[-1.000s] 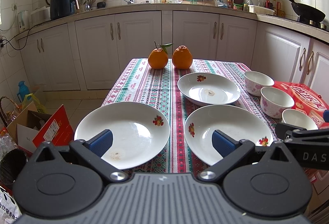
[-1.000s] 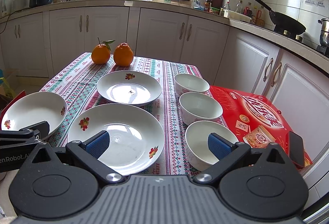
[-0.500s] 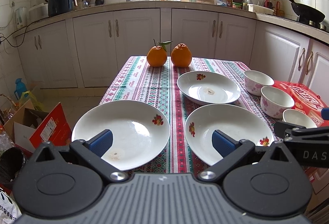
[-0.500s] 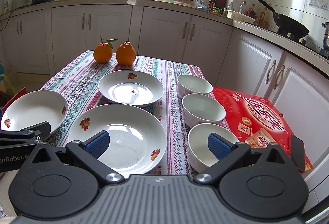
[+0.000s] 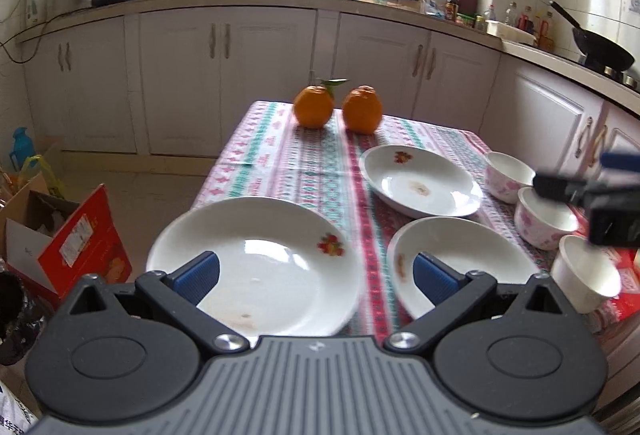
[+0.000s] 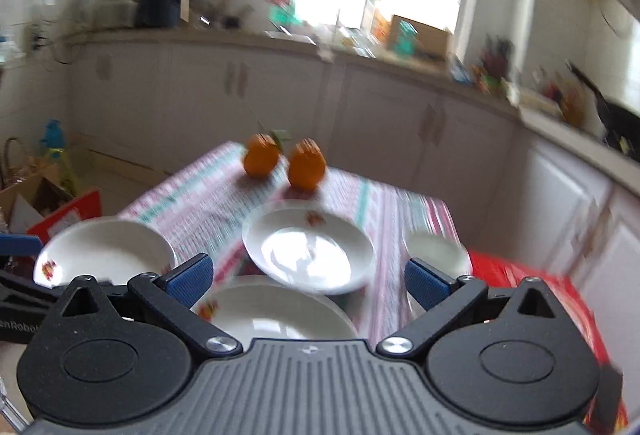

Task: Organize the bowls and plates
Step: 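Reach the right gripper to a flowered white plate and grasp its rim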

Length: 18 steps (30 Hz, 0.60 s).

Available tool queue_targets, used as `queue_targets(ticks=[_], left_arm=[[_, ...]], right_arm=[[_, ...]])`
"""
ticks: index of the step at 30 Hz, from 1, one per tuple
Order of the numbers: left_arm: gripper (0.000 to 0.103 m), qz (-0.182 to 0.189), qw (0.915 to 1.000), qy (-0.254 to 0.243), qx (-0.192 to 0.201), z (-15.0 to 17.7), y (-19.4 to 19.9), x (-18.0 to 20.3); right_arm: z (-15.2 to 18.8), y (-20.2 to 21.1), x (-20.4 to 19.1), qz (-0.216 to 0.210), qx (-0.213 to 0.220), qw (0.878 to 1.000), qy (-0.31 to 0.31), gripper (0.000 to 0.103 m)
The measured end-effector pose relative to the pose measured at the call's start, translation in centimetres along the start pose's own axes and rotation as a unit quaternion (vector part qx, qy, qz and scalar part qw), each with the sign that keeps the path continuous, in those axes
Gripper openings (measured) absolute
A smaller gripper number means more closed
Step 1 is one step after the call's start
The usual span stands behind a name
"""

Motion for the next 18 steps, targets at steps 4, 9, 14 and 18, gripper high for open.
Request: queue_targets(ticks=[4, 9, 14, 18], left_arm=[[0.102, -0.007, 0.9994, -0.034, 0.004, 0.8, -0.1, -1.9], [0.102, 0.021, 0.9979, -0.056, -0.024, 2.4, -0.2, -4.5], [0.102, 0.034, 0.9957, -0.066, -0.056, 3.8, -1.0, -6.2], [0.102, 0.048, 0.9936, -0.072, -0.073, 4.5, -2.1, -7.0]], right_arm=[[-2.3, -1.2, -1.7, -0.059, 0.053, 0.994, 0.072, 0.103], [-4.0, -5.0, -4.0, -0.150, 0.036, 0.984, 0.092, 0.103], [-4.3, -10.3, -6.4, -0.251, -0.049, 0.964, 0.072, 0.103], [-3.3, -13.8, -8.4, -0.301, -0.103, 0.944, 0.085, 0.103]])
Point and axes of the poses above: each gripper's, at about its wrist camera, not at the fingertips, and y roughly against the way its jaws point, x to its right, z to its underside, the point moved 3 cm from there along -y, roughly the way its jaws point, and after that the axes turned 2 degrees about z, right-handed, at the moved point
